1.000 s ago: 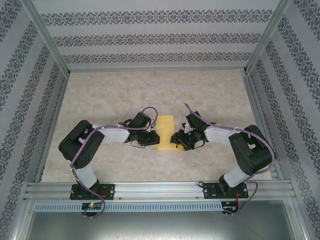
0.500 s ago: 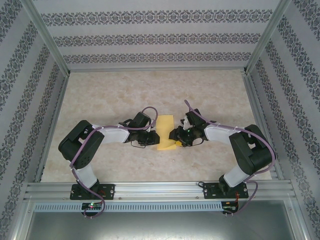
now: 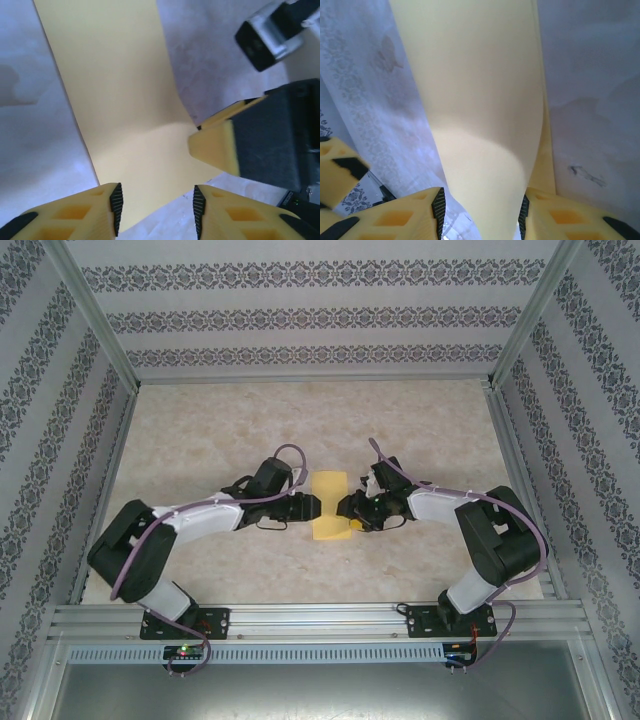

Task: Fold a paper plane with a square sheet of paper (fold left side to right side)
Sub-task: Fold the triangle a second time at the center of the table.

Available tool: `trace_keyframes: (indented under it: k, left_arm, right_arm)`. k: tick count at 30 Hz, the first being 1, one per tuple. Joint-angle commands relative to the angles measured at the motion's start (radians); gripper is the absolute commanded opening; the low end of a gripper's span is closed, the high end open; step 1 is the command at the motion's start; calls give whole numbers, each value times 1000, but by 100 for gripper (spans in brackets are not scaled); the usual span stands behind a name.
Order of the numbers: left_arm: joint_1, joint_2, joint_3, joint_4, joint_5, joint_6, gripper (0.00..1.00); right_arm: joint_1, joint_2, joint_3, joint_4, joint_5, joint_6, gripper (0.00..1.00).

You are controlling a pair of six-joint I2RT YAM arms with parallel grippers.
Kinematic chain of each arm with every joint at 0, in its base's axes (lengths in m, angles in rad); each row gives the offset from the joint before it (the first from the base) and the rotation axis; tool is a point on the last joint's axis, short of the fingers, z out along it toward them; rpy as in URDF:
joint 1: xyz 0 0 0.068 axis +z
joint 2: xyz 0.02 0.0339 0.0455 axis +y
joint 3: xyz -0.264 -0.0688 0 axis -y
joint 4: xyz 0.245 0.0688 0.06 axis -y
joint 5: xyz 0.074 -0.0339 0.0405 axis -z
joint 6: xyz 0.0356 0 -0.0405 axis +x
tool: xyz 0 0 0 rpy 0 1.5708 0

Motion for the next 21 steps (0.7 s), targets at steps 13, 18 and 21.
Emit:
trace_keyframes:
  k: [13,18,21]
  left_arm:
    - [-284,-308,-26,-182,-340,266,58]
    - [-392,-168,64,-223,-432,293,59]
    - [-435,-75,119,-235,-483,298,60]
  right_arm:
    - [-53,43,137,-40,-37,-13,43]
    - [-53,41,156,-66,-36,-22,43]
    - [-53,42,157,-68,-37,-19,43]
